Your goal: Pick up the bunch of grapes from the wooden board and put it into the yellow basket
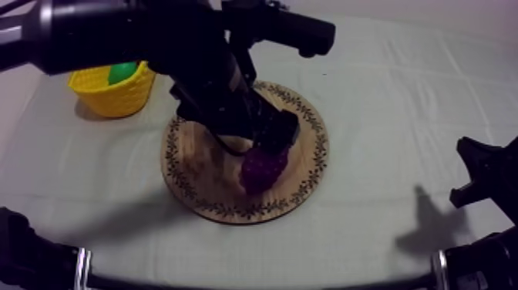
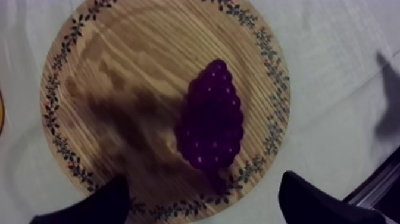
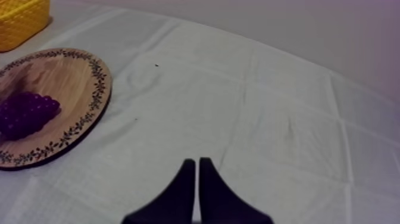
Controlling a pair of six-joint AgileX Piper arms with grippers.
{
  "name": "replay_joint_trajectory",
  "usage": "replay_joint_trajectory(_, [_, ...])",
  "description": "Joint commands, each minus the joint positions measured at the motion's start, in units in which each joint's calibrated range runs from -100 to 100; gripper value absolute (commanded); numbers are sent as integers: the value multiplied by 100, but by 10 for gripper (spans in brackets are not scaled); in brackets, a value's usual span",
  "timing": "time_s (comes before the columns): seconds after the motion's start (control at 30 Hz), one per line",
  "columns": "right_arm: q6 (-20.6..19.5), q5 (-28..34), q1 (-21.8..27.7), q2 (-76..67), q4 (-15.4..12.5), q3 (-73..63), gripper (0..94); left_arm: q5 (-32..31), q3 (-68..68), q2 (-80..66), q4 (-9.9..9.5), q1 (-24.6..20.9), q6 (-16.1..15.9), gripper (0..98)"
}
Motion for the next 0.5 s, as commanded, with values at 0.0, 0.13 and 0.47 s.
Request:
replay_joint_trajectory(0.0, [1, -3, -2, -1, 1, -3, 4, -27, -27, 190, 18, -6, 33, 959])
replay_joint_trajectory(0.13, [1, -3, -2, -1, 1, -3, 4, -177, -72, 582, 42, -14, 80, 957])
replay_joint_trajectory(0.47, [1, -3, -2, -1, 1, -3, 4, -221, -599, 1557, 170, -77, 48, 947])
